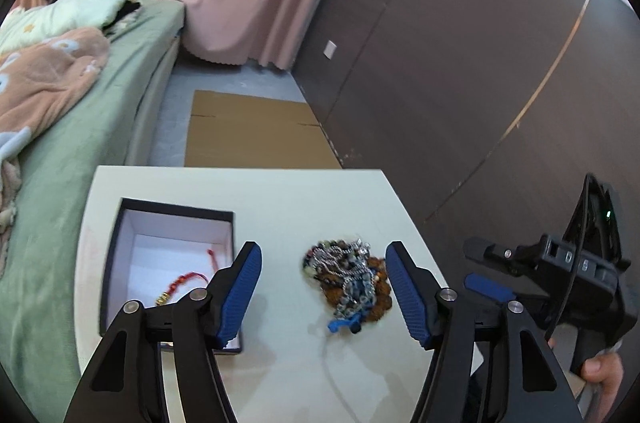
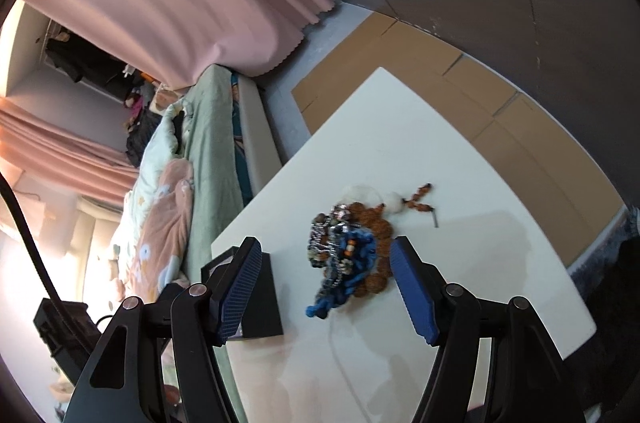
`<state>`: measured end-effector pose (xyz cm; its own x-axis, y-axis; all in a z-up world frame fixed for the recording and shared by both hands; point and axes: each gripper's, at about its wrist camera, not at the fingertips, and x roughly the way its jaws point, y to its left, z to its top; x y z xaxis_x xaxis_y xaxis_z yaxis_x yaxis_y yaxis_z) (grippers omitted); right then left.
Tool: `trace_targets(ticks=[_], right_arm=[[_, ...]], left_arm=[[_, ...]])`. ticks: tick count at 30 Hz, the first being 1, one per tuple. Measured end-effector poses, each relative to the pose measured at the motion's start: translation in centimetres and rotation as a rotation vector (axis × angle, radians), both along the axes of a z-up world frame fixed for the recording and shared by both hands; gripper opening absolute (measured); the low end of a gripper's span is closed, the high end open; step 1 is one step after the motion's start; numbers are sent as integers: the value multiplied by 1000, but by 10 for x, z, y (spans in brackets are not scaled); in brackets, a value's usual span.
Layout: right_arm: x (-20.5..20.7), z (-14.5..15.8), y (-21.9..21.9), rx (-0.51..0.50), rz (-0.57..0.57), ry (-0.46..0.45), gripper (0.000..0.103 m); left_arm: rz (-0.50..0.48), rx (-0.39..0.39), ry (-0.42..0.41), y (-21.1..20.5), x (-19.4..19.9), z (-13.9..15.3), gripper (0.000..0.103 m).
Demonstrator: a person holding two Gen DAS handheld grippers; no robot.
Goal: Organize jewelry
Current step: 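Lower the left tool onto the pile and grasp the silver chain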
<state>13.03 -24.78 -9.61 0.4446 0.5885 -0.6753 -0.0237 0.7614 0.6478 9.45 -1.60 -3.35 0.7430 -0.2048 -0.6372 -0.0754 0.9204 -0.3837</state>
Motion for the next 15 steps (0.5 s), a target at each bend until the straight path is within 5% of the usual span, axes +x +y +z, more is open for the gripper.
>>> trace_targets(ticks=[15], right_arm=[[-1,-7,-34,37,-64,60,67]], left_arm=[[-59,51,63,-37,21,-31,37]])
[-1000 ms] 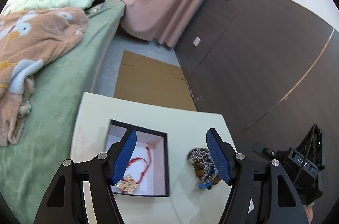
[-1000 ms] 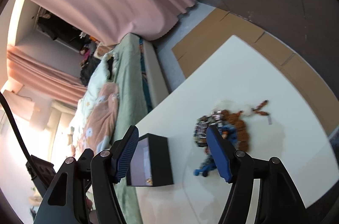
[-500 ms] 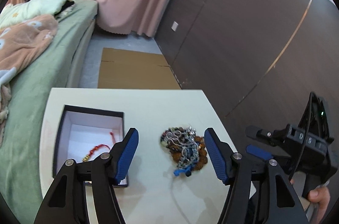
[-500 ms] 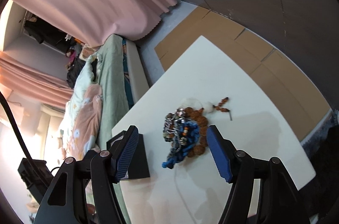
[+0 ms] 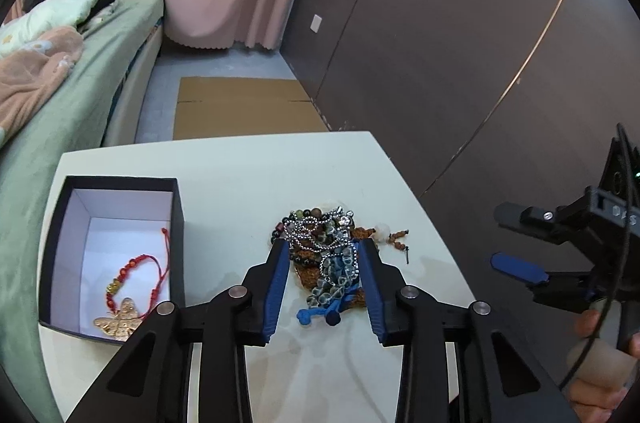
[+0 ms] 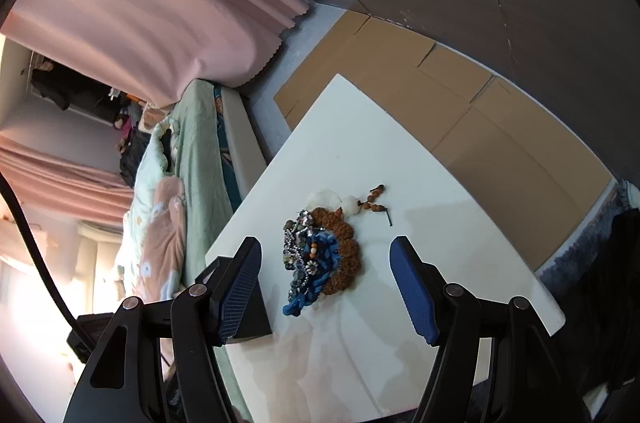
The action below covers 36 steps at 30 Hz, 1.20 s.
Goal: Organize jewelry
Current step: 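Lower the left tool onto the pile and grasp the silver chain, then lift the silver chain with the left tool and drop it into the box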
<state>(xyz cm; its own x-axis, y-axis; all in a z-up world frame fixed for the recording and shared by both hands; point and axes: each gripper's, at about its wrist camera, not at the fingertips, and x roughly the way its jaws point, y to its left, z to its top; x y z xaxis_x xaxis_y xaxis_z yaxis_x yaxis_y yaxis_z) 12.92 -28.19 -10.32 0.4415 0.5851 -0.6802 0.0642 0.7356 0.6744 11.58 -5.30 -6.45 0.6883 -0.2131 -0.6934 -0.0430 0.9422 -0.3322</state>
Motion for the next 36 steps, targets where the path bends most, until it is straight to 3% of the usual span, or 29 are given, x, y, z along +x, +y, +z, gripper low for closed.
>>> trace_targets(ticks=[9,26,31,36], right_arm=[[11,-6,0,20,-3,34,67],[30,-21,15,37,14,96,67],[30,-21,19,37,22,98,67],[31,-22,16,35,7,103,67]], left_arm=[[10,77,34,-8,20,-21,30],[10,81,109,-16,58,-58,28],[12,104,90,-16,51,-51,14],[6,104,20,-12,40,-27,14]])
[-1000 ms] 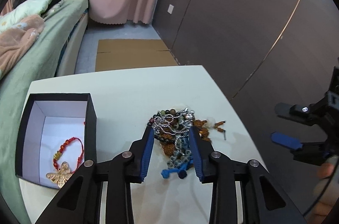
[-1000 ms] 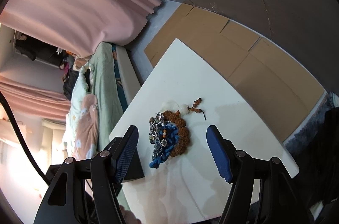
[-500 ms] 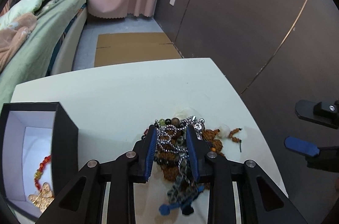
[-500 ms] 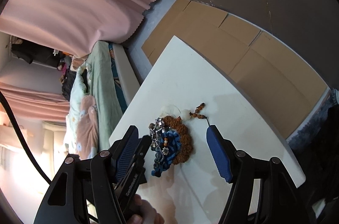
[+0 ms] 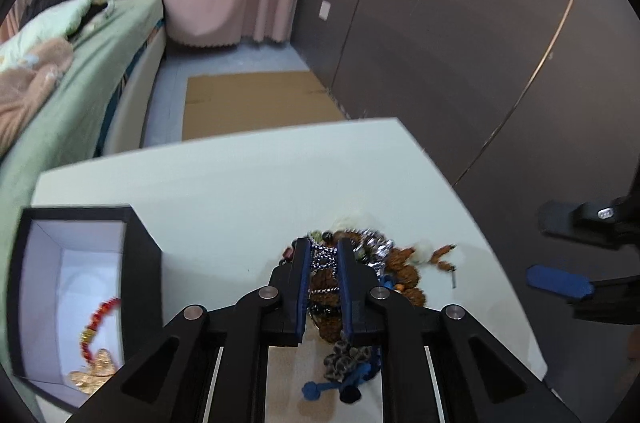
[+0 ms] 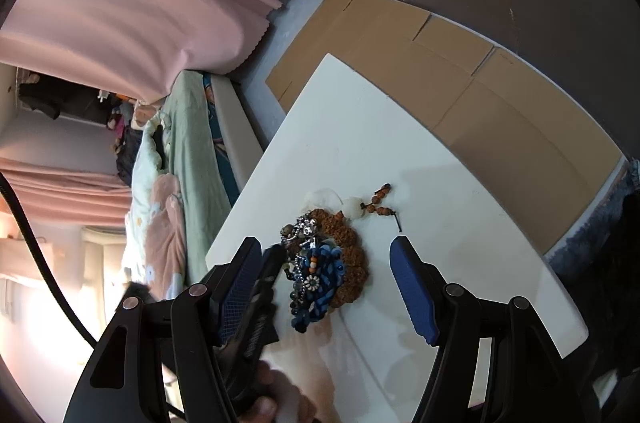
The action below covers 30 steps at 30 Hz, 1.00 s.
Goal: Organize jewelry
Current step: 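Lift the silver chain with the left tool and drop it into the box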
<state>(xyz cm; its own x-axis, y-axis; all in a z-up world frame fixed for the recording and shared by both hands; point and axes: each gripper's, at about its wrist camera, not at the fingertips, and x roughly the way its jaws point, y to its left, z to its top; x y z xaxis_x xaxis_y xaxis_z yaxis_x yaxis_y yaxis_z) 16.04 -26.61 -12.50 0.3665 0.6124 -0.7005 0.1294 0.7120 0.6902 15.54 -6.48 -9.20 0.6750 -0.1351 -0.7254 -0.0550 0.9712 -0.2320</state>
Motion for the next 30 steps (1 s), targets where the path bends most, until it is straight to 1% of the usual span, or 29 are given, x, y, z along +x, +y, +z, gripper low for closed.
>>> trace_targets(ticks=[4,7,8,11,13,16,21,27,30], right_arm=[[-1,-1,0,-3,2,3,67],[0,-4,3,-8,8,8,67],[0,-4,4,-8,10,11,67],[2,-5,8,-12,18,13,67],[2,-6,10,-18,25,13,67],[3,-9,15,-22,35,19,67],[4,-12,26,-36,64,25,67],[1,-15,44,-56,122,19,67],[0,-14,56,-48,152,-8,67]], left_arm=[[4,-28,-40,7,-9,16,14],[18,-79,-65,16,-13,29,14],[22,-107,-79,20,-15,35,14],[25,-137,-127,25,-21,55,13],[22,-160,-172,28,-27,73,13],[13,-171,-234,29,-38,96,13],[16,-191,-304,38,-54,123,13],[47,-206,-364,57,-70,144,13],[67,-218,-379,66,-74,147,13]])
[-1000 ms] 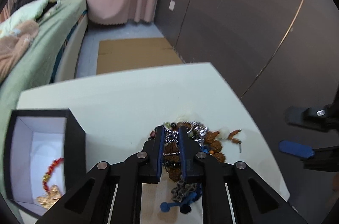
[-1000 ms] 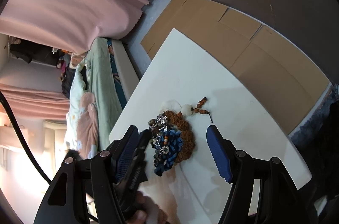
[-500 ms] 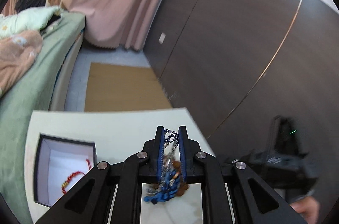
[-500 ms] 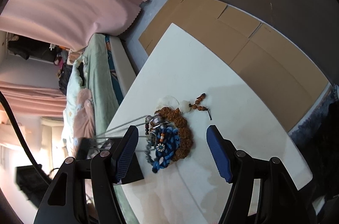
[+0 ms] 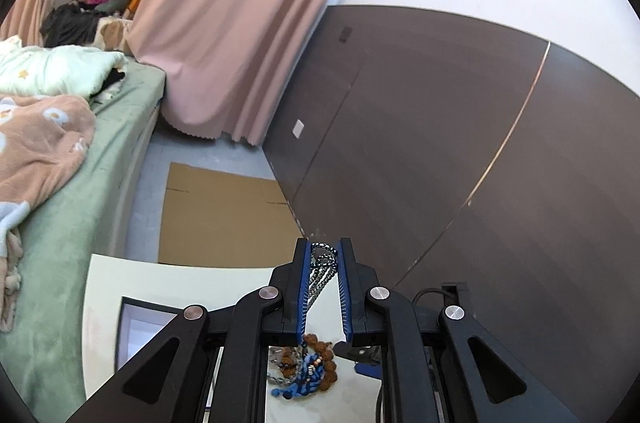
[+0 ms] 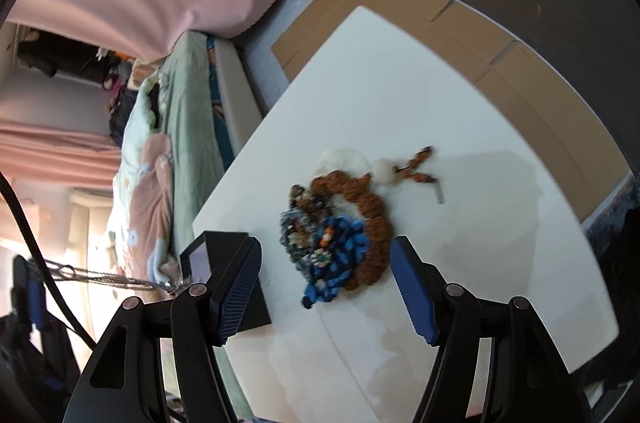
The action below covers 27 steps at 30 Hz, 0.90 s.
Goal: Organize jewelry
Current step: 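Lift the silver chain with the left tool and drop it into the box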
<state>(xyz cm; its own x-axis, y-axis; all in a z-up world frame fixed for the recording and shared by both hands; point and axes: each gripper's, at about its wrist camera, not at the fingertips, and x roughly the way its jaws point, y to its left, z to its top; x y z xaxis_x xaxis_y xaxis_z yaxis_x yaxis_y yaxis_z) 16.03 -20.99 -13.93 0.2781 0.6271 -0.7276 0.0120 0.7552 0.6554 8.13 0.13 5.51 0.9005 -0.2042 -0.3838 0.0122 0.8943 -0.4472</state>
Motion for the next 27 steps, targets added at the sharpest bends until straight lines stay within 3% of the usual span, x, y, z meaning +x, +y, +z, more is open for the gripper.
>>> trace_targets(ticks=[8,14,20,25,27], right_arm=[[2,11,34,-34,66,-118,62],[13,-4,54,-131,91,-98,48],[19,-13,66,-195,127,-92,42],[19,-22,74,-272,155,-67,28],[17,-22,71,-281,138,-70,14]], left_arm=[[29,-29,11,19,-9,-3,13],[69,-37,17,40,-15,-4,13],[102,-45,30,60,-21,-9,13],[126,-61,70,73,-18,-21,13],[132,-60,81,76,-18,-25,14]])
